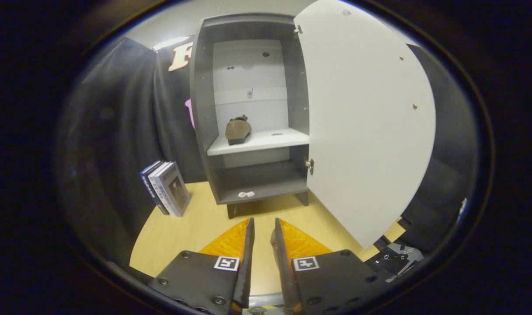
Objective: Open the shoe cabinet door, grab the shoes and put them into the shoe cabinet, then close the shoe cabinet door.
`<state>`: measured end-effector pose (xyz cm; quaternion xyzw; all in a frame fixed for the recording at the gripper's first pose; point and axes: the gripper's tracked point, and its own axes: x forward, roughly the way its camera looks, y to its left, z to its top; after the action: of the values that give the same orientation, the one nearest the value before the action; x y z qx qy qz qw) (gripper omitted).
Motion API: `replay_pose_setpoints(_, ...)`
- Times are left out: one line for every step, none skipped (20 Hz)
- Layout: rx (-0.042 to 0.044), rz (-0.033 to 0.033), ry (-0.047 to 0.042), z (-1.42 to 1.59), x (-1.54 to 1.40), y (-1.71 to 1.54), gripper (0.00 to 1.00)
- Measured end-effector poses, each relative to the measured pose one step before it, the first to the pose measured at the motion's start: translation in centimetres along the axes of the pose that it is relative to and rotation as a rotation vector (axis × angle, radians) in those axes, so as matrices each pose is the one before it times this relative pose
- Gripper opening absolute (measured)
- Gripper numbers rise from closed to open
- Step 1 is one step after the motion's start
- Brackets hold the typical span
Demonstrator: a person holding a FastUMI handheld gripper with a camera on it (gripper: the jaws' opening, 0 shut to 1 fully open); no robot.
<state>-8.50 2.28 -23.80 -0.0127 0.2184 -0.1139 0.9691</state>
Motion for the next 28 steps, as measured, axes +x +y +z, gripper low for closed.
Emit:
replay_pose_setpoints(-0.0087, 0.00289, 0.01792, -1.276, 0.852, 0.045, 0.34)
replay_pose_setpoints(-0.00955, 0.0077, 0.01337, -1.124, 0.985, 0.073, 0.34)
replay_pose_setpoints(-0.00495, 0.00322, 0.00973, -1.197, 1.033, 0.102, 0.34)
replay_pose_setpoints(-0.00466, 0.00569, 0.01495, -1.241, 1.121, -0.136, 0.34)
replay_pose_setpoints(-0.00404, 0.00323, 0.01581, -1.448, 1.108, -0.124, 0.34)
replay_pose_setpoints(-0.00055, 0.00259, 0.01959, -1.443, 1.264, -0.239, 0.34)
replay_pose_setpoints(-0.00072, 0.00115, 0.02286, -1.239, 1.076, -0.25, 0.34)
replay_pose_setpoints(0.00187, 0.00058, 0.02003, -1.271, 1.252, -0.337, 0.34)
replay_pose_setpoints(0.005, -0.00059, 0.01869, -1.041, 0.986, -0.382, 0.34)
replay_pose_setpoints(0.01081, 0.00397, 0.01489, -1.035, 1.122, -0.403, 0.34)
replay_pose_setpoints(0.00408, 0.00032, 0.01268, -0.831, 0.873, -0.297, 0.34)
replay_pose_setpoints(0.00003, 0.0025, 0.0157, -0.943, 0.956, -0.213, 0.34)
replay_pose_setpoints(-0.00193, 0.00196, 0.01549, -0.923, 0.987, -0.113, 0.34)
replay_pose_setpoints(-0.00433, -0.00157, 0.01894, -0.703, 0.999, -0.04, 0.34)
replay_pose_setpoints(-0.00564, 0.00066, 0.01585, -0.584, 0.916, -0.105, 0.34)
replay_pose_setpoints(-0.00445, 0.00284, 0.00862, -0.329, 0.833, -0.048, 0.34)
replay_pose_setpoints(-0.00451, 0.00412, 0.00967, -0.292, 0.686, 0.058, 0.34)
replay_pose_setpoints(-0.00466, 0.00365, 0.01004, -0.056, 0.768, -0.046, 0.34)
replay_pose_setpoints(-0.00412, 0.00267, 0.01027, -0.187, 0.512, -0.069, 0.34)
replay_pose_setpoints(-0.00479, 0.00291, 0.01043, -0.063, 0.646, -0.089, 0.34)
replay_pose_setpoints(-0.00624, 0.0031, 0.00669, 0.089, 0.494, 0.035, 0.33)
replay_pose_setpoints(-0.00582, 0.00267, 0.00755, 0.118, 0.552, -0.026, 0.33)
replay_pose_setpoints(-0.00561, 0.00159, 0.00888, 0.035, 0.647, -0.042, 0.32)
replay_pose_setpoints(-0.00546, 0.0012, 0.01058, 0.056, 0.501, 0.014, 0.32)
replay_pose_setpoints(-0.00516, 0.00277, 0.00594, 0.202, 0.493, 0.074, 0.32)
replay_pose_setpoints(-0.00642, 0.0032, 0.00028, 0.348, 0.468, 0.06, 0.32)
replay_pose_setpoints(-0.01088, 0.00042, 0.00549, 0.003, 0.276, -0.012, 0.32)
replay_pose_setpoints(-0.01501, 0.00094, 0.0079, 0.003, 0.258, 0.037, 0.32)
